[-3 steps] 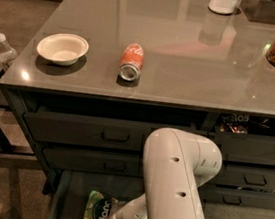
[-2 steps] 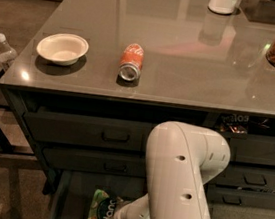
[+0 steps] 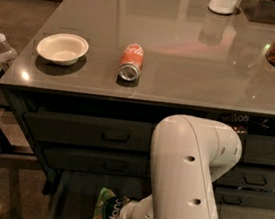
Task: Pick green rice chip bag from bottom drawer and place on counter
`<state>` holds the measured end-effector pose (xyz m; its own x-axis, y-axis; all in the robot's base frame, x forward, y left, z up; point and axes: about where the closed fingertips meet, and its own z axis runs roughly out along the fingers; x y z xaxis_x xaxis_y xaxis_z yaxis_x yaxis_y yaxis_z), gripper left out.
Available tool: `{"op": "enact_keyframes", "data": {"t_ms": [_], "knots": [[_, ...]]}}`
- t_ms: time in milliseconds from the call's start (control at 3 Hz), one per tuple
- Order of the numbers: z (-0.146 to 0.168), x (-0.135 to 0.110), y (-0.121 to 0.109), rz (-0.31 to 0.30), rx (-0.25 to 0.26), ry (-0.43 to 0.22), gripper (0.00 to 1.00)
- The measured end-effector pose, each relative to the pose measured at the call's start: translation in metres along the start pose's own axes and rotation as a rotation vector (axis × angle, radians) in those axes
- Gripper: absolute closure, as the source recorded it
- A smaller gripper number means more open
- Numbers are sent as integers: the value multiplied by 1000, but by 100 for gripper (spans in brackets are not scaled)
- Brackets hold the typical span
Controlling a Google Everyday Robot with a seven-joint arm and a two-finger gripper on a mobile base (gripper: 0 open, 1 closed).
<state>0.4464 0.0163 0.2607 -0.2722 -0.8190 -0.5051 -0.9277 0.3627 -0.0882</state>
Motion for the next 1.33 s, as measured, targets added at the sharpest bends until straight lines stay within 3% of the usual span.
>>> {"op": "enact_keyframes", "data": {"t_ms": [333,1000,1333], "knots": [[-19,-5,-9,9,24,-52,100],[-128,6,-31,10,162,-70,100],[-128,6,-31,10,162,-70,100]]}}
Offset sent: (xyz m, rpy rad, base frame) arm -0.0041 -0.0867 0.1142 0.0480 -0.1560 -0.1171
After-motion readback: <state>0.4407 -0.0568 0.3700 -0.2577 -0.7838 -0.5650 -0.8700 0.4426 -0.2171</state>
